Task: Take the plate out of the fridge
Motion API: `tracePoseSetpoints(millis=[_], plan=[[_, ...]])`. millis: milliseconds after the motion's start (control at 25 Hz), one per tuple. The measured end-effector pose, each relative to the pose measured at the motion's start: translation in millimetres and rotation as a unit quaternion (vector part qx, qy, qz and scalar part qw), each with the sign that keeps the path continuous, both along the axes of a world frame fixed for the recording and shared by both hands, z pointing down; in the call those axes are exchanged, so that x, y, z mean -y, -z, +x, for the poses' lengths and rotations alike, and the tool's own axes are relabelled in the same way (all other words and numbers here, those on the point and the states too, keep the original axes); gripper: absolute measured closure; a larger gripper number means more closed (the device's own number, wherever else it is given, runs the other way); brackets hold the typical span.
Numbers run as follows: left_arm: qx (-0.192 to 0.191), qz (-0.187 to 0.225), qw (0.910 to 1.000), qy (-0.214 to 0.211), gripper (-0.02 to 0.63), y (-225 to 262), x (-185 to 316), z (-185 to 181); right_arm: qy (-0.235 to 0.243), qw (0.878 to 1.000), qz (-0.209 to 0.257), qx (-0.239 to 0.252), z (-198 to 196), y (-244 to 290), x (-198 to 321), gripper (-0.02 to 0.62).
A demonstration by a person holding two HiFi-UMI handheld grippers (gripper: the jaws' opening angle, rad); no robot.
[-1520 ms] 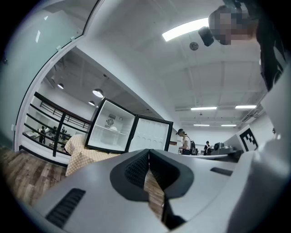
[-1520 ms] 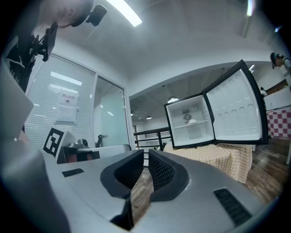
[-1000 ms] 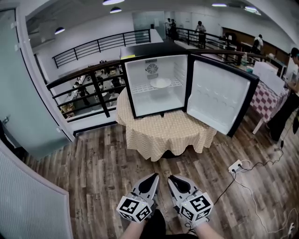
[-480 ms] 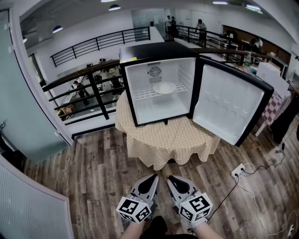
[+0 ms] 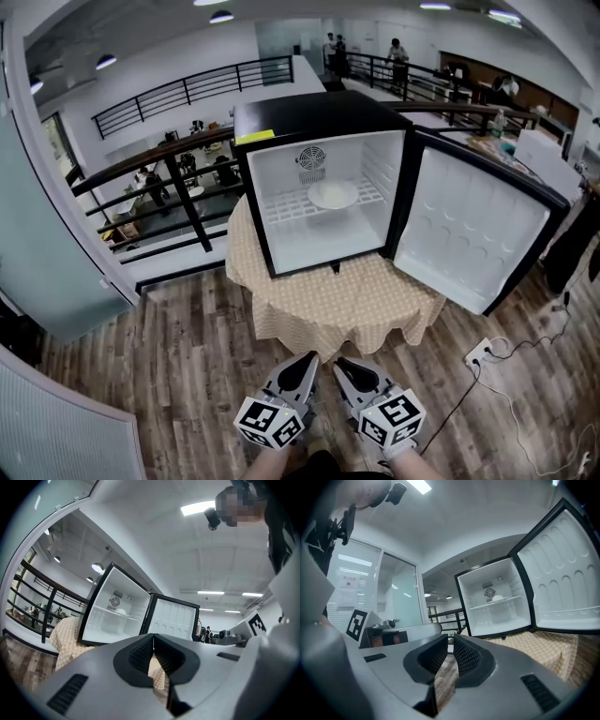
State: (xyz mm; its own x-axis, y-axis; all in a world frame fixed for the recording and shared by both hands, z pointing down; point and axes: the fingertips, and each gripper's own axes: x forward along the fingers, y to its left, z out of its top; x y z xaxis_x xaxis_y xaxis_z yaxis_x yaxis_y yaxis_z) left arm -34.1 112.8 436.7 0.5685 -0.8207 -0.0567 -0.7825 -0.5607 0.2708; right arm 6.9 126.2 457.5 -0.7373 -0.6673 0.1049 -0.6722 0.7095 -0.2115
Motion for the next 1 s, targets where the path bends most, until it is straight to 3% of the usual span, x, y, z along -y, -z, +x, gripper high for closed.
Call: tracePoseSetpoints(millis=[360, 720, 1000], plan=[[0.009, -0.002, 0.9997, -0.024, 0.597, -7.9, 54.9, -15.1, -0.024, 1.000, -0.006, 0.015, -17.7, -7.7, 57.1, 0.543], [-0.006, -0.016, 0.9987, -0.048, 0.597, -18.1, 77.7, -1.1, -0.041, 0.999, -0.014, 0.006, -11.3, -13.5, 79.3, 0.543], [-0.014, -0.021, 0.9987, -0.044, 0.597, -19.6, 100.8, -1.0, -0.032, 0.999, -0.014, 0.001, -14.6, -14.0, 101.1, 0.543]])
